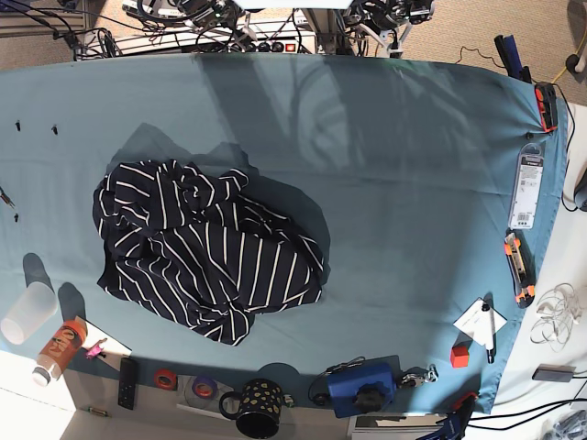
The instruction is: Layout the t-shirt on the table in an organized manner, then fold the t-shirt properly
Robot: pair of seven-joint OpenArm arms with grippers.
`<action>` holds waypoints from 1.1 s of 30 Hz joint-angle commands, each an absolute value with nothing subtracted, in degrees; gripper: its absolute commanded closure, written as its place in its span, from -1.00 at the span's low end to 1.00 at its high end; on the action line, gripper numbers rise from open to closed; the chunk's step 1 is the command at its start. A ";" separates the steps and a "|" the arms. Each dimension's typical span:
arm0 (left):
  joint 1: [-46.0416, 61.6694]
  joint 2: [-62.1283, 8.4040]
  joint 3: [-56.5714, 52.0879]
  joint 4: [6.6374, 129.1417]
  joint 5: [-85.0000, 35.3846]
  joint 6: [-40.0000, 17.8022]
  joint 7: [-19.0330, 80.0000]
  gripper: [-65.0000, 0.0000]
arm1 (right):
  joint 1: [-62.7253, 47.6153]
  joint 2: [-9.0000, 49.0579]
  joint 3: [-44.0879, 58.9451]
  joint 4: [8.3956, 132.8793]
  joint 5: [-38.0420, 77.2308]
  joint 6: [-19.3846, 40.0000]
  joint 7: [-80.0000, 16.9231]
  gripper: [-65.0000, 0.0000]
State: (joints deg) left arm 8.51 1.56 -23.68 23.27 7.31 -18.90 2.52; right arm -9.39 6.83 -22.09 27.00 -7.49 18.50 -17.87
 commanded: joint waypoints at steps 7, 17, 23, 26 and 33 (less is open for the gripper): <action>12.95 -0.64 -23.57 25.82 11.79 -19.55 3.38 1.00 | -12.27 11.03 -22.13 28.95 -7.33 19.03 -19.27 1.00; 24.58 -5.85 -23.57 41.45 0.40 -22.44 3.36 1.00 | -27.77 24.49 -22.02 56.73 -2.20 18.98 -19.20 1.00; 34.13 -8.64 -23.59 55.02 -5.50 -35.53 3.42 1.00 | -38.04 31.20 -19.88 74.41 3.31 18.90 -25.96 1.00; 40.27 -9.72 -23.59 62.67 -7.88 -40.00 3.57 1.00 | -42.83 31.97 -14.74 81.84 7.44 18.55 -31.92 1.00; 53.47 -10.48 -25.54 82.13 -13.87 -40.00 9.82 1.00 | -53.43 32.05 2.17 96.90 20.16 19.16 -39.16 1.00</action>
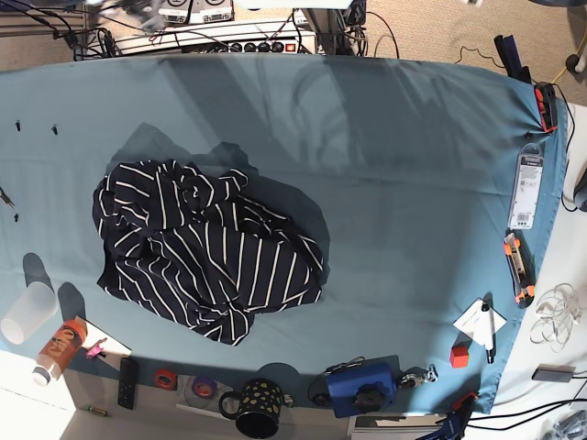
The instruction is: Layout the t-shirt on the table in an organized manner, then fold the t-shirt properly
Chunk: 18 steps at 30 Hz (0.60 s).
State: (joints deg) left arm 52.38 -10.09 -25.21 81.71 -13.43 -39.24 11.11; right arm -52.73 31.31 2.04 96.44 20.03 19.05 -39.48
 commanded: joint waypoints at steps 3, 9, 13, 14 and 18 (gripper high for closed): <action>57.43 -10.48 -27.64 89.97 -20.78 -40.00 16.80 1.00 | -56.93 32.05 8.80 103.18 25.50 23.64 -42.89 1.00; 61.06 -10.02 -35.51 103.66 -40.18 -40.00 35.03 1.00 | -60.69 31.83 21.85 114.91 34.28 28.56 -46.94 1.00; 61.08 -8.97 -41.87 110.00 -51.37 -40.00 41.12 1.00 | -60.25 30.79 31.38 121.51 38.72 29.23 -47.00 1.00; 60.93 -8.64 -43.11 111.20 -53.15 -40.00 41.10 1.00 | -59.79 30.72 33.41 123.00 39.94 29.36 -46.98 1.00; 58.33 -8.60 -45.67 115.70 -55.77 -40.00 41.10 1.00 | -55.68 30.61 39.42 127.96 42.22 29.36 -46.98 1.00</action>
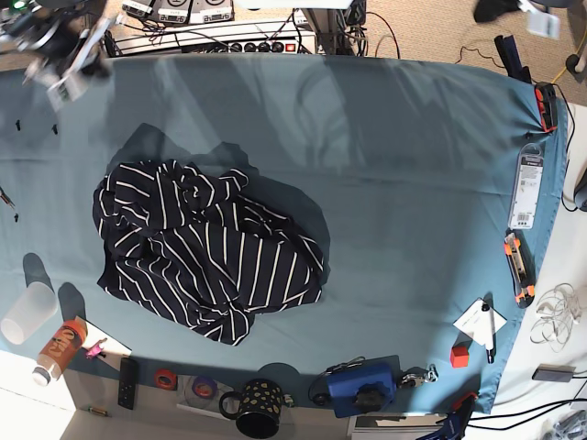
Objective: Layout the t-shirt on the table in an organized manner, then fold the t-shirt properly
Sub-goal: 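Lower the right gripper to the edge of the striped shirt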
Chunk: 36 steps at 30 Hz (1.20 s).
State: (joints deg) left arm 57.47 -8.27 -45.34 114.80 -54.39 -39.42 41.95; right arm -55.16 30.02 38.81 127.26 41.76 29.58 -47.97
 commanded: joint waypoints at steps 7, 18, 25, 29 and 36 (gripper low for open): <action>51.66 -8.60 -45.52 123.00 -55.72 -40.00 40.05 1.00 | -48.21 30.61 41.15 129.67 42.00 29.30 -46.96 1.00; 42.87 -8.60 -45.52 125.71 -49.60 -40.00 37.30 0.35 | -45.56 30.59 41.15 129.67 39.40 29.36 -47.16 0.43; 42.83 -8.60 -45.52 125.71 -47.09 -40.00 34.46 -0.07 | -41.65 30.00 38.96 129.62 36.99 29.08 -47.83 0.07; 42.81 -8.60 -45.52 125.71 -47.07 -40.00 34.46 -0.07 | -34.81 30.02 32.80 125.49 33.89 26.28 -49.04 0.07; 42.83 -8.60 -45.52 125.69 -44.03 -40.00 34.46 -0.08 | -23.83 30.00 21.52 112.27 29.80 26.30 -49.54 0.07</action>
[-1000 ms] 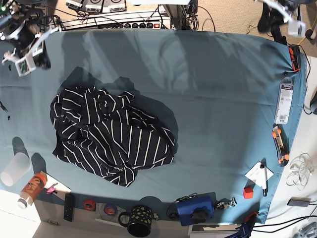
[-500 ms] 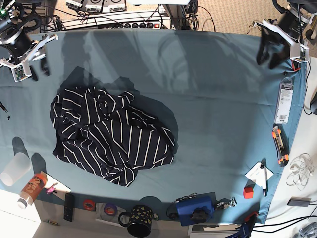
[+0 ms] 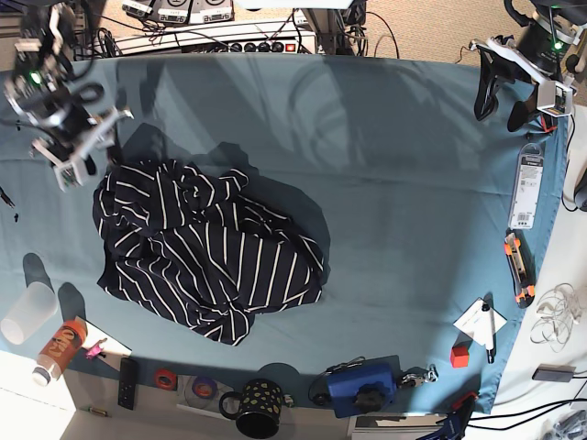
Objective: Layout the t-shirt on the table in an organized manner, then fold the t-shirt properly
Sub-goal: 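Lower the right gripper to the edge of the striped shirt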
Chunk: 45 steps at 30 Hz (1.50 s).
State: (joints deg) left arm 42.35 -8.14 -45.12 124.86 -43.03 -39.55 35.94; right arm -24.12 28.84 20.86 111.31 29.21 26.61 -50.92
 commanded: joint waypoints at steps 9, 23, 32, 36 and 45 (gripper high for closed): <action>42.68 -8.58 -45.52 125.69 -44.07 -40.00 33.76 -0.08 | -17.12 30.00 18.72 109.32 27.57 26.30 -48.88 0.07; 42.65 -8.58 -45.52 125.69 -44.07 -40.00 31.86 -0.07 | -12.01 29.56 9.08 103.48 29.95 26.72 -48.34 1.00; 42.68 -8.54 -45.52 125.69 -44.05 -40.00 31.83 -0.07 | -5.80 29.04 11.97 115.68 29.98 26.63 -48.38 1.00; 42.68 -8.51 -45.52 125.69 -44.05 -40.00 31.83 -0.07 | -4.12 29.06 15.20 120.92 29.95 26.55 -48.34 1.00; 42.63 -6.68 -45.52 125.69 -44.10 -40.00 31.44 -0.07 | -4.12 29.06 24.99 121.97 33.52 29.30 -53.52 1.00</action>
State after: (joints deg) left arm 42.17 -6.55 -45.12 124.86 -43.05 -39.53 33.28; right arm -4.62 28.10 24.67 121.14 32.99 29.54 -55.27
